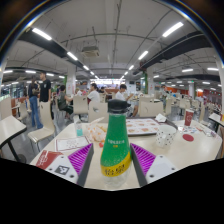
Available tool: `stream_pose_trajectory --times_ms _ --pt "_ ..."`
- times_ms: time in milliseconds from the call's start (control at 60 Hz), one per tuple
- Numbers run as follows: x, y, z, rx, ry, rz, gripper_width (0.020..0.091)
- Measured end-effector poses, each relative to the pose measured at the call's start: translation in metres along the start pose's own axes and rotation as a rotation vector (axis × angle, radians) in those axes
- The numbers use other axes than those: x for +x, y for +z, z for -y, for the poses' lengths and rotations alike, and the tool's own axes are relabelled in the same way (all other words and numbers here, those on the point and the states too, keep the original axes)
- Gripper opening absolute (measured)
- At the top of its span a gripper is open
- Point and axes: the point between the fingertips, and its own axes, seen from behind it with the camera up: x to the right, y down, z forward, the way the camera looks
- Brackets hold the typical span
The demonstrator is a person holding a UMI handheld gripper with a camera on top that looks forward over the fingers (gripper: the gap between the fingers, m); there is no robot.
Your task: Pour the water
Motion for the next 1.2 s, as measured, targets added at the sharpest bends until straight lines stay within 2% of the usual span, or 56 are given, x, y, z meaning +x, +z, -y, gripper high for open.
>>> stream_pose_trajectory --times_ms 33,50,67,133,200,333,417,550,633,733,883,1017,1200 --pt "0.003 0.007 -0.007 -0.024 -0.018 -0.018 0.0521" --pt "0.000 0.008 -0.010 -0.027 -0.024 -0.014 0.0502" --pt "-0.001 0.010 -0.004 0.001 -0.024 -0.014 0.0500" --pt "0.000 0.015 -0.005 -0.001 -0.048 -0.006 0.0490" --pt "-0.005 0.024 -0.004 0.005 -0.098 0.025 0.0447" --pt "-0.010 0.035 0.001 -0.039 -0.117 0.107 0.0359" --pt "-0.013 0.052 0.010 -0.087 -0.040 0.192 0.0360" --pt "0.009 0.079 0.067 -0.083 0.307 0.281 0.0358" --pt "0.042 0.097 0.105 -0.095 0.607 0.294 0.0360" --pt "0.093 0.117 0.122 -0.093 0.956 0.289 0.0360" --pt "0.127 0.136 0.114 -0.171 1.551 0.343 0.0359" --pt "0.133 0.135 0.122 -0.189 1.997 0.444 0.0358" --pt "0.136 0.145 0.117 -0.182 2.252 0.469 0.0357"
